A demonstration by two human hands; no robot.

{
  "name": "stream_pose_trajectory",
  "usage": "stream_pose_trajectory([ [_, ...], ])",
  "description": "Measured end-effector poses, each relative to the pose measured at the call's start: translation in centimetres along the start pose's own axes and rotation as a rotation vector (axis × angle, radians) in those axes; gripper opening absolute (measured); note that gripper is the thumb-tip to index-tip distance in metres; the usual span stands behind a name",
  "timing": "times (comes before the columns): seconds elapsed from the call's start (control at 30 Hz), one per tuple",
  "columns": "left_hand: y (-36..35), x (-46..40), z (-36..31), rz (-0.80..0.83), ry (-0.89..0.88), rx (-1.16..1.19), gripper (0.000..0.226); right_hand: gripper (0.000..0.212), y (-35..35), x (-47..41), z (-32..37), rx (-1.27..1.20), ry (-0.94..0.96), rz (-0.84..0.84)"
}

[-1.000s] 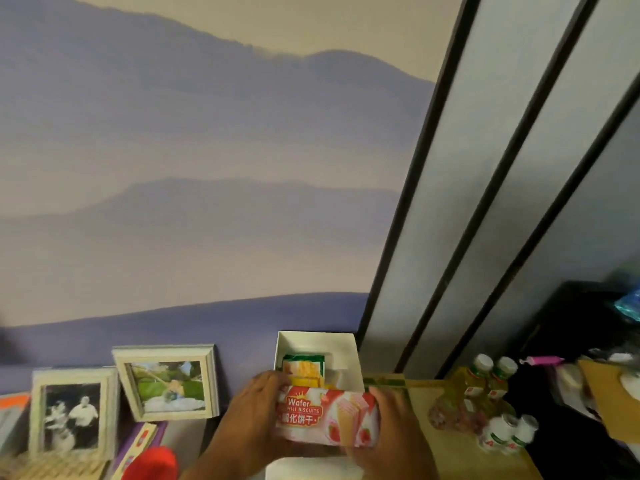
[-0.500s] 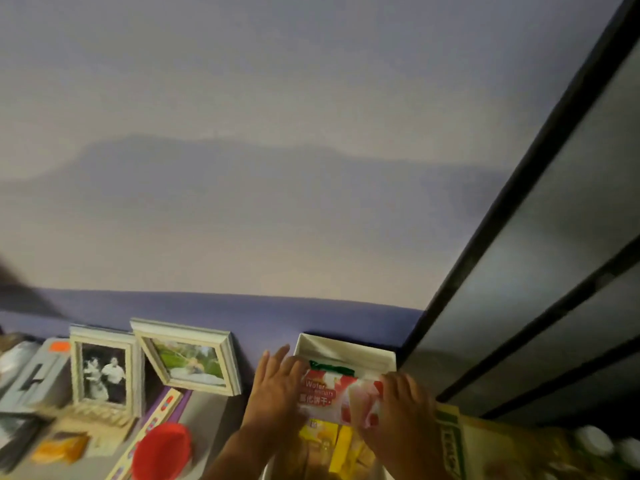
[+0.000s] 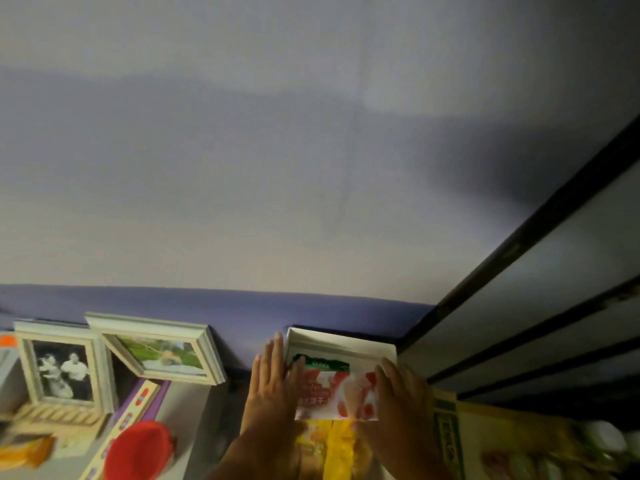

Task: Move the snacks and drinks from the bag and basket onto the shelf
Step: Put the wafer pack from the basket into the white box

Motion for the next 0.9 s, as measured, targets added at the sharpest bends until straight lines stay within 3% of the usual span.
stream_pose_trajectory([
  [0.07, 2.4, 0.0, -1.0, -0.002, -0.039, 0.055, 0.098, 0.084, 1.8, 0.8, -0.4, -0.045, -0.06, -0.028],
  [0.27, 13.5, -0.3, -1.8, -0.197, -0.042, 0.262, 0.077, 0.085, 8.8, 1.2, 0.3, -0.155, -0.092, -0.149],
  [0.53, 23.9, 10.1, 1.0, -0.359, 0.09, 0.238, 0.083, 0.087, 18.8, 6.5, 6.7, -0.421, 0.166, -0.379],
  [0.63, 26.2, 16.8, 2.3, -0.382, 0.188, 0.243, 0.09, 0.085, 20.3, 10.8, 9.2, -0.531, 0.221, -0.372],
  [0.9, 30.2, 36.2, 8.4, -0.49, 0.449, 0.194, 0.084, 0.094, 20.3, 21.7, 18.7, -0.644, 0.37, -0.217],
])
Point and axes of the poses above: each hand's wrist, its own x-axis away from the middle knuckle, its own y-axis out of the back of the hand, z = x × y, the point moved 8 cm from there along -x, towards the middle knuckle, and after that the axes turned 7 degrees about -z, right-handed, at the moved point
